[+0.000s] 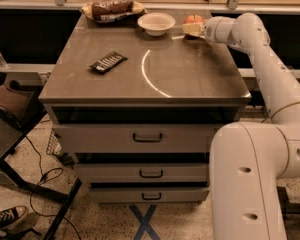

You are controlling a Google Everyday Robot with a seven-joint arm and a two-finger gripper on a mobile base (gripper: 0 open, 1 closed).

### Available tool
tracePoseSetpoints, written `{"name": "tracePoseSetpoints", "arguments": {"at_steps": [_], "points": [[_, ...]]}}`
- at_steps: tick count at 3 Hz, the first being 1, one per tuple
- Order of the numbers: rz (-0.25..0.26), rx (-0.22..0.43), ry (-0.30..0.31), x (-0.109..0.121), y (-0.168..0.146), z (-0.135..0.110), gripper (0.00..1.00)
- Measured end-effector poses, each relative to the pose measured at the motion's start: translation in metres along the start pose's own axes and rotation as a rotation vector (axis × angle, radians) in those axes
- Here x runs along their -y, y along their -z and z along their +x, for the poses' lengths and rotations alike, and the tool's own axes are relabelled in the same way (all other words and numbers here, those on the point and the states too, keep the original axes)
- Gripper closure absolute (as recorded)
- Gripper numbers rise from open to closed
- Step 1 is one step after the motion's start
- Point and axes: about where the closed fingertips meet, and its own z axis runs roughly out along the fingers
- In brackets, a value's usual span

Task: Move apple near paper bowl

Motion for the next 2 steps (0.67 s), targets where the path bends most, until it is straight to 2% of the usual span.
{"name": "tracePoseSetpoints", "arguments": {"at_steps": [2], "points": [[-0.006, -0.004, -0.001, -0.0041, -0.0047, 0.0032, 0.05]]}}
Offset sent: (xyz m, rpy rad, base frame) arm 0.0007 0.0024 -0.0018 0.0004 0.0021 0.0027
